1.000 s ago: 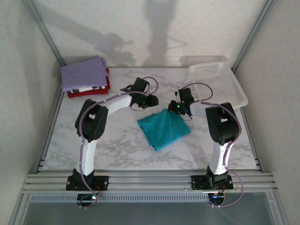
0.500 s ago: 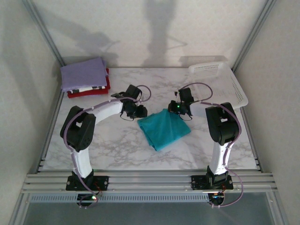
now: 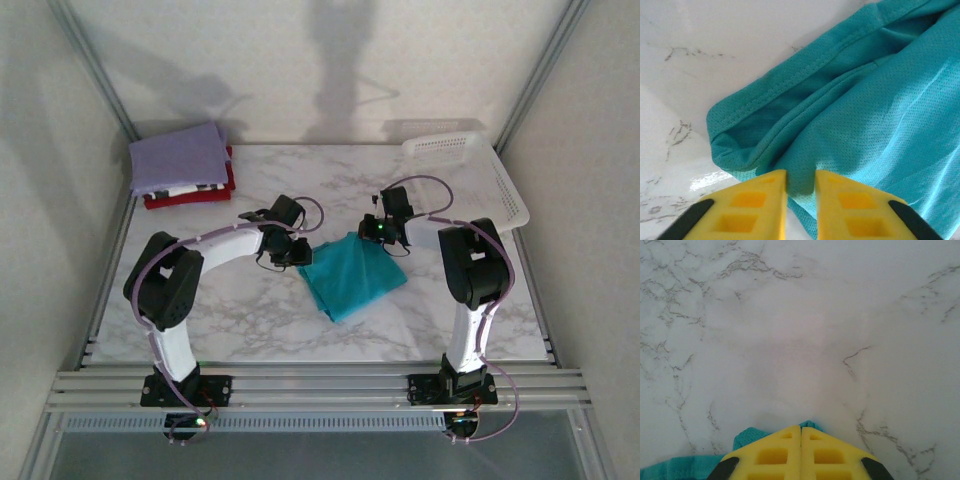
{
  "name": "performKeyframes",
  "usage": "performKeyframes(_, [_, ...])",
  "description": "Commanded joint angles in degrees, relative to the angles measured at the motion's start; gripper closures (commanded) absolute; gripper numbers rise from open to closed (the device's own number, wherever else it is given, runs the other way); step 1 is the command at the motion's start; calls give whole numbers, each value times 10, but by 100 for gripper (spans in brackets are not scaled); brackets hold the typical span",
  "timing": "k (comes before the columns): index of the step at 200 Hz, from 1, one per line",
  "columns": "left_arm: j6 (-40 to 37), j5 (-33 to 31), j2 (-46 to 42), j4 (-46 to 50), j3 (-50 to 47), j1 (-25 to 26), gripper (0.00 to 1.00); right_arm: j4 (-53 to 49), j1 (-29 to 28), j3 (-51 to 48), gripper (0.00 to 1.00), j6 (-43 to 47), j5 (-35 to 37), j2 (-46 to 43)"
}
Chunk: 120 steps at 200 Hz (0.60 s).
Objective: Fold and stack the t-shirts
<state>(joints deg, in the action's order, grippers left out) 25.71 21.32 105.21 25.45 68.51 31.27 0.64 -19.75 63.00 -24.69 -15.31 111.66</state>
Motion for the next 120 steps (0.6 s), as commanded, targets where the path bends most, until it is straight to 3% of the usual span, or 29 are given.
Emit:
performKeyframes(1, [5, -24, -13, -6, -1, 3, 89, -59, 3, -3, 100, 10, 1, 29])
performKeyframes(18, [10, -44, -24, -2, 4, 3, 100, -61, 3, -3, 100, 12, -1, 29])
performKeyframes(120, [6, -50, -42, 14, 55, -9, 100, -73, 3, 8, 100, 19, -7, 37])
